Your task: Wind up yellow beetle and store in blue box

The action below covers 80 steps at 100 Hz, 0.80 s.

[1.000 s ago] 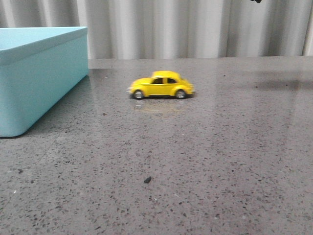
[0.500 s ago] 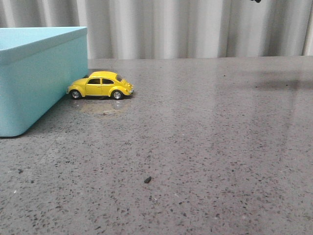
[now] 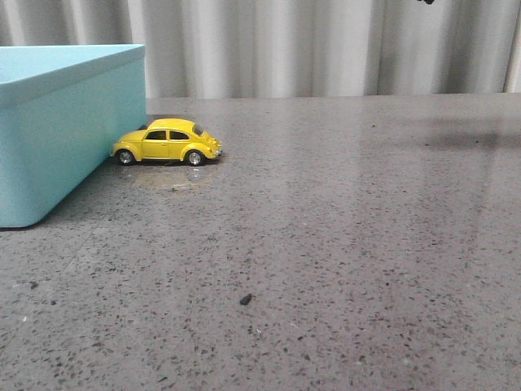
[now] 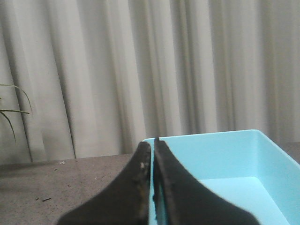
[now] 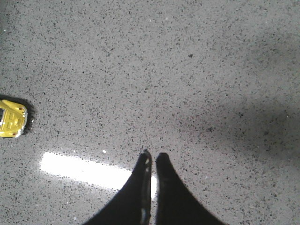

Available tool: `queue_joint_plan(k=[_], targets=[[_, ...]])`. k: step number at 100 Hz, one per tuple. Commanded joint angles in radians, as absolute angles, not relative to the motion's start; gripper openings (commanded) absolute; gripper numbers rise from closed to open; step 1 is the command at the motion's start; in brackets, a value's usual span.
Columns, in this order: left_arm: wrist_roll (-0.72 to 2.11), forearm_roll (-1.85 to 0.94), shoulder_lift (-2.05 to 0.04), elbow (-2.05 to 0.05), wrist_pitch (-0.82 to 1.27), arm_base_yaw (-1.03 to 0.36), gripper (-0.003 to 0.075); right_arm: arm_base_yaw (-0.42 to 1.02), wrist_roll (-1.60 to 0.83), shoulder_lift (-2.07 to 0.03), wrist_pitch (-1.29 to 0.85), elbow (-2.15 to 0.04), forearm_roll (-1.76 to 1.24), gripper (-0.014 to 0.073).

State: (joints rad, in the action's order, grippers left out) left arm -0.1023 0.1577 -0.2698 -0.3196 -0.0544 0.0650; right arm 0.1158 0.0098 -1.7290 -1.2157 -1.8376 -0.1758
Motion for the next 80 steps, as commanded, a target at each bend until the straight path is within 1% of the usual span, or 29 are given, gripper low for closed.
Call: queue_joint_plan(k=[1,18,49,80], targets=[[-0.113,0.154,-0.307,-0.396,-0.077,0.06,-0.0021,0.115,0.0,-1.683,-1.172,-1.868,-0.185,-0.0061],[-0.113,0.154,-0.402,-0.53,0.055,0.014,-0.0021,0.115,-0.009,-1.683,-1.152,-1.868,-0.185,-0.0061],[-0.113,0.154,-0.639,-0.727,0.123,-0.079,-0.0021,0.115,-0.039,-1.655,-1.077,-1.868,-0.185,-0.0061],[-0.113,0.154,-0.889,-0.945,0.257,-0.162,-0.0021,0.115,-0.046,-1.567,-0.983,-1.868,-0.185,-0.0061]])
